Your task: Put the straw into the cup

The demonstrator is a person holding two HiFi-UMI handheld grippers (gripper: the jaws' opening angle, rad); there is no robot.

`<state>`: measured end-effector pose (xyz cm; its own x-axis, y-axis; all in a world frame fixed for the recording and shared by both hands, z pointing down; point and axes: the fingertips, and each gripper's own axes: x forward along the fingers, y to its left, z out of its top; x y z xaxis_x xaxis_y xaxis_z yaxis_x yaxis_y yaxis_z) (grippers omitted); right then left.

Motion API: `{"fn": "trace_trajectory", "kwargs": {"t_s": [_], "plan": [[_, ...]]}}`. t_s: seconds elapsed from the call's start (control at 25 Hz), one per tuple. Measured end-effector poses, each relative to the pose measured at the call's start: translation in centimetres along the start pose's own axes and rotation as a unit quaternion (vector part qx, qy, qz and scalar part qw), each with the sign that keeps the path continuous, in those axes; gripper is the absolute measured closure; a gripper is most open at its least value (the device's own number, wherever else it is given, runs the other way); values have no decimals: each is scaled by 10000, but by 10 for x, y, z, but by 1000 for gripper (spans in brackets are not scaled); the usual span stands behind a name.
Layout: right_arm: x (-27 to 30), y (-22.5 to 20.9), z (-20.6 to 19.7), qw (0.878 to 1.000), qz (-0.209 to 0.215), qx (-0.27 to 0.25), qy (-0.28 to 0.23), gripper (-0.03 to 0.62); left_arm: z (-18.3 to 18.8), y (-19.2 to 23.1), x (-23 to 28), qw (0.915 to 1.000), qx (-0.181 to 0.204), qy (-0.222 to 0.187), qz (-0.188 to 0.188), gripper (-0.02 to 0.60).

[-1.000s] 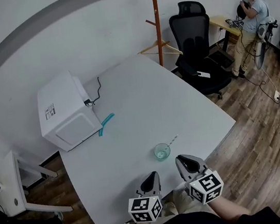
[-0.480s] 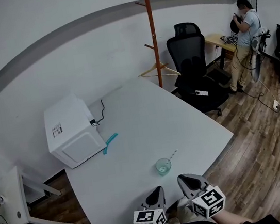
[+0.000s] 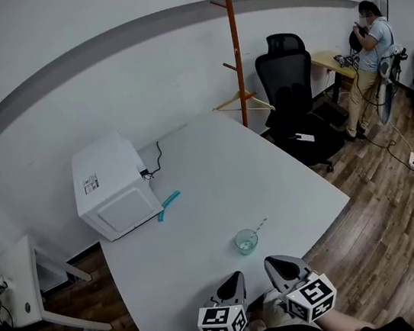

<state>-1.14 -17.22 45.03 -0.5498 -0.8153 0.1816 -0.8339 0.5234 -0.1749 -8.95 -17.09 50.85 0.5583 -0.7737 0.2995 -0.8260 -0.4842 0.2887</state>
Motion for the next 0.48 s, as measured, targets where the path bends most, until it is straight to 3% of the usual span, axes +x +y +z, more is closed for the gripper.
{"fn": "trace_trajectory", "kwargs": {"t_s": [0.28,0.48], "plan": [[4,4,2,9997,152,156,62,566,1,4,0,10000,-25,9,46,562],[8,-2,4,10000,58,-68,-17,566,3,6,2,10000,-20,-9,29,563]]}}
